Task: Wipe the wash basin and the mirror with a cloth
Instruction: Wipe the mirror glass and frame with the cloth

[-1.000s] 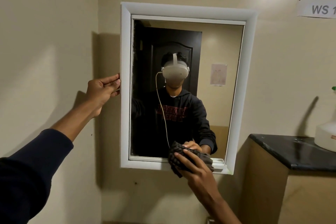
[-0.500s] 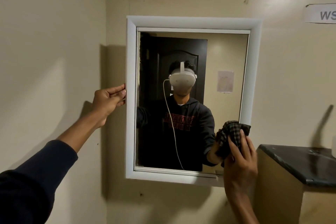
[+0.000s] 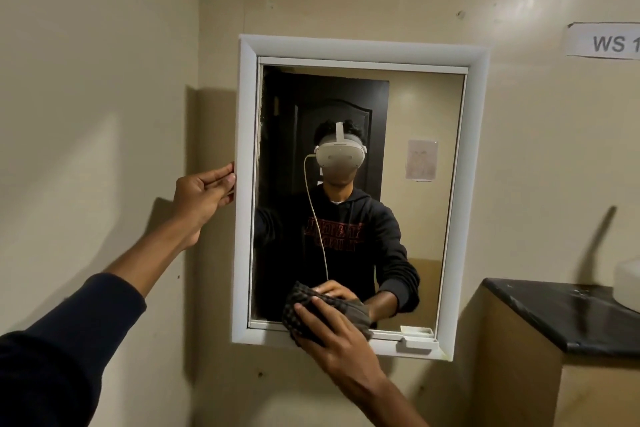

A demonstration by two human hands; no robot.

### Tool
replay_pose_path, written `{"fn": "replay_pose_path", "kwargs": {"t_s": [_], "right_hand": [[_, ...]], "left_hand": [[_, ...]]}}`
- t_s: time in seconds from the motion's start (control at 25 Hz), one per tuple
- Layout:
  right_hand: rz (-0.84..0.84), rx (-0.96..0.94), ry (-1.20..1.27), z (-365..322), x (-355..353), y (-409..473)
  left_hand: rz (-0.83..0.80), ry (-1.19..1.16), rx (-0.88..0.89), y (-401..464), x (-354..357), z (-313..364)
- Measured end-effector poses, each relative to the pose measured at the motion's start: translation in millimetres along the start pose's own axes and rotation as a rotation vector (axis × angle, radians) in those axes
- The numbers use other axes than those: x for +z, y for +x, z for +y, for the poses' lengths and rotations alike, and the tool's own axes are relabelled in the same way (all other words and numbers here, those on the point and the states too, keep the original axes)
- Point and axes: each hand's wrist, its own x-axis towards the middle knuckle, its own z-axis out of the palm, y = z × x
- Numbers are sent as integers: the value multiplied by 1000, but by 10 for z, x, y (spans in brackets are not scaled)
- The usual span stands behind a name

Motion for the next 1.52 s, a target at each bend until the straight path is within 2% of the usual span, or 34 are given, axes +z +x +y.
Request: {"fn": "replay_pose_path", "kwargs": {"t_s": [0.24,0.36,0.44,0.56,0.8,0.96,1.08,1.2,1.36,1.52], "right_hand": [[-90,-283,-21,89,42,829],[45,-166,67,482,-229,1353],[142,-32,25,831,-505,1826],[100,123,-87,1254,-888,2501],[73,165,-155,1592,-1298,3046],[124,220,-109,1425,-1156,2932],[149,215,-27,1028,-809,2469],[164,147,67,441,-282,1671],[58,29,110,-245,306,738],[38,-46,77,-286,378,545]], "left_hand": [[-25,-16,-31,-23,-6,36],[-51,-40,-89,-23,-37,57],[-86,-89,-148,-32,-63,81],[-146,-167,-209,-58,-95,109],[-116,-137,-195,-61,-126,66],[-107,-166,-209,-77,-115,68],[-102,-206,-211,-103,-122,32],[-109,-195,-238,-65,-134,-3],[-112,-113,-220,-18,-136,-5],[-112,-74,-209,0,-95,-13]]}}
